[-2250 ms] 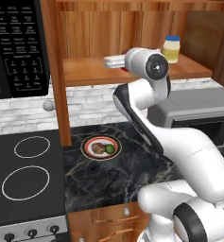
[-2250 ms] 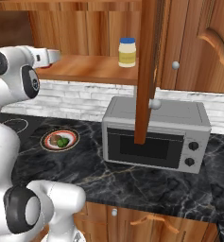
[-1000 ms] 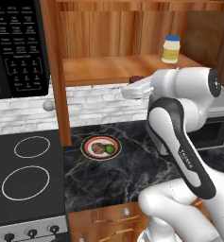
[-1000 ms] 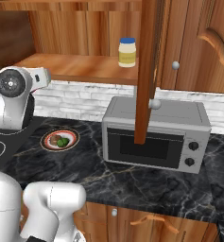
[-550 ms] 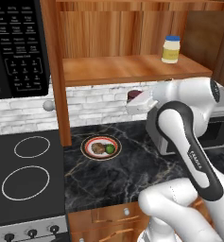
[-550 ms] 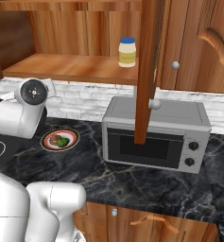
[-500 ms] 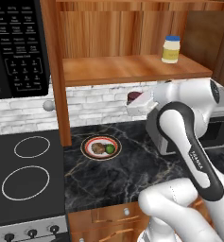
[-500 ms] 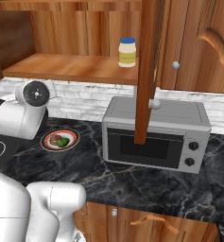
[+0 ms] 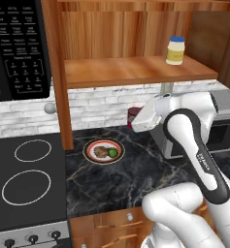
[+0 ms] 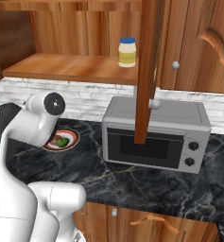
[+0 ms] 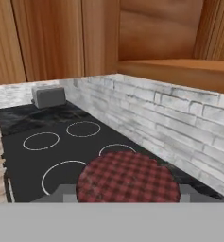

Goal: Pick the avocado and bread from the counter and place them on the plate. Then pick the jam from the cabinet and place it next to the plate. Lastly close the cabinet door.

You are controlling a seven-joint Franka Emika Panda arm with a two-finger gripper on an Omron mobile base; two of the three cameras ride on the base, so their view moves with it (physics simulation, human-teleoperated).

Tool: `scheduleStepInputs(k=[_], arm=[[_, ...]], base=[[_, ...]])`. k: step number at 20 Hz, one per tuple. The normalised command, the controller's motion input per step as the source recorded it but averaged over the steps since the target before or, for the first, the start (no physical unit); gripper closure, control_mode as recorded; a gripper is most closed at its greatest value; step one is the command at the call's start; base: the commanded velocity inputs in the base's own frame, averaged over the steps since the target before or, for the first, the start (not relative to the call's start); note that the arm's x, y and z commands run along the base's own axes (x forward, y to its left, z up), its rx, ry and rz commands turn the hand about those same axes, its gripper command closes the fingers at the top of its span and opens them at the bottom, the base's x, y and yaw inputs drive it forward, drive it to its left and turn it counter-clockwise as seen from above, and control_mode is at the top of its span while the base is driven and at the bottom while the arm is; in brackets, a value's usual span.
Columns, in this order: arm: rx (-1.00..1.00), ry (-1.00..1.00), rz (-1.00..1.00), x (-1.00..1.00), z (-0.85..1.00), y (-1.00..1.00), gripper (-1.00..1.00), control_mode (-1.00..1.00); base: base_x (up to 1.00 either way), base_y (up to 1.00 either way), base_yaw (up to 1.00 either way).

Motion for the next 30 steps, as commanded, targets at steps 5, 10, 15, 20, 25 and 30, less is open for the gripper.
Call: scheduleStepInputs(k=[5,10,15,20,25,30], arm=[[-0.04,0.03,0.07,0.04,-0.51,0.23,1.0,-1.0],[-0.01,-0.01,0.05,0.0,-0.58,0.06,1.0,-1.0],[0.0,-0.05,0.08,0.0,-0.55,0.0,1.0,-1.0],[0.0,0.0,0.03,0.0,-0.44,0.1,1.0,-1.0],[-0.01,0.0,0.0,0.0,-0.39,0.3,1.0,-1.0],[0.0,0.0,0.01,0.0,-0.43,0.11,1.0,-1.0]], base=[[0.0,0.0,0.0],[0.0,0.0,0.0],[0.0,0.0,0.0],[0.0,0.0,0.0],[0.0,0.0,0.0],[0.0,0.0,0.0]])
